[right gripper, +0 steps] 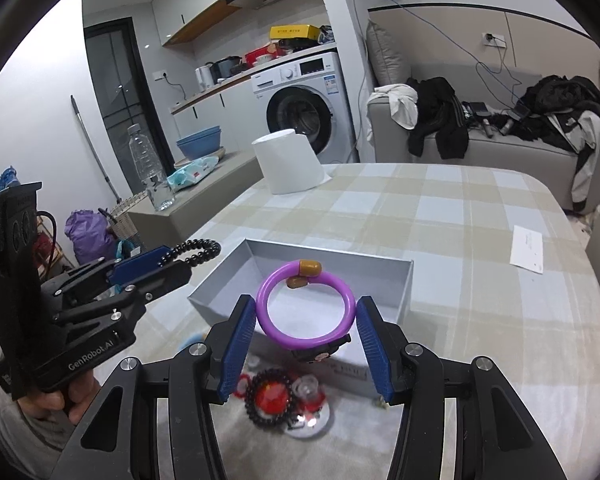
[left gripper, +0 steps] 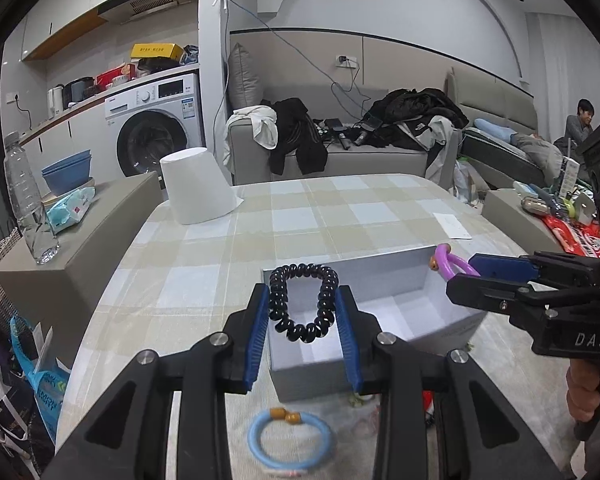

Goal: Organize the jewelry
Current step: 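Carry the black bracelet with the left gripper into the box while the right gripper drops the purple ring there, then withdraw both open grippers from the box back toward the jewelry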

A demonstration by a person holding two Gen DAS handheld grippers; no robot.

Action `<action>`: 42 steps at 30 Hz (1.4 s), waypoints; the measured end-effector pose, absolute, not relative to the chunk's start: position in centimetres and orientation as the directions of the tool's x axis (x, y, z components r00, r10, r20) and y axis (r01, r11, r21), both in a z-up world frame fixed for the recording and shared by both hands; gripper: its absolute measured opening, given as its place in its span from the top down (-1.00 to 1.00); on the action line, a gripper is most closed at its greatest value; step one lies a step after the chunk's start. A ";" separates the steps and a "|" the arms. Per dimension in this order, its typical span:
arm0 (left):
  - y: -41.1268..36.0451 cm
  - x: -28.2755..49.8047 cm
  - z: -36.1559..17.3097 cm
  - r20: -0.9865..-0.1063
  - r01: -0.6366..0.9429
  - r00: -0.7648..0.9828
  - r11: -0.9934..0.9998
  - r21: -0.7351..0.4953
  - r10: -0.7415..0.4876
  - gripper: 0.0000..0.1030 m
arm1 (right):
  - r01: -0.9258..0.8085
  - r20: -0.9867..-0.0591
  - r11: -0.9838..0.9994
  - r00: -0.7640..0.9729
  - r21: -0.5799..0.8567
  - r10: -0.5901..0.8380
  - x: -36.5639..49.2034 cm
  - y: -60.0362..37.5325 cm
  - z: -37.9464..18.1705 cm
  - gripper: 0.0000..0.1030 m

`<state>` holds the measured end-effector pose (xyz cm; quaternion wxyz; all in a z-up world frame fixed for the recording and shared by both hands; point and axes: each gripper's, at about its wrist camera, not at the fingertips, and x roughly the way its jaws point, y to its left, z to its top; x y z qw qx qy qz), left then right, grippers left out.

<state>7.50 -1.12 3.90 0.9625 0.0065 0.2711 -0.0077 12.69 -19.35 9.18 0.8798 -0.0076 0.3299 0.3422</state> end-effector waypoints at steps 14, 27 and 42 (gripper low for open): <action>-2.5 9.4 1.5 -0.595 0.016 0.803 0.998 0.052 0.018 0.46 | -0.596 -0.653 0.783 0.523 0.179 0.548 15.9 -16.9 6.6 0.01; -2.8 9.7 1.5 -0.616 0.011 0.788 0.999 0.040 0.016 0.32 | -0.603 -0.662 0.779 0.516 0.169 0.544 16.0 -16.6 6.3 -0.03; -0.5 5.2 3.8 -0.549 -0.008 0.835 0.999 -0.047 -0.019 -0.98 | -0.546 -0.581 0.825 0.629 0.144 0.517 12.0 -21.6 8.9 -1.00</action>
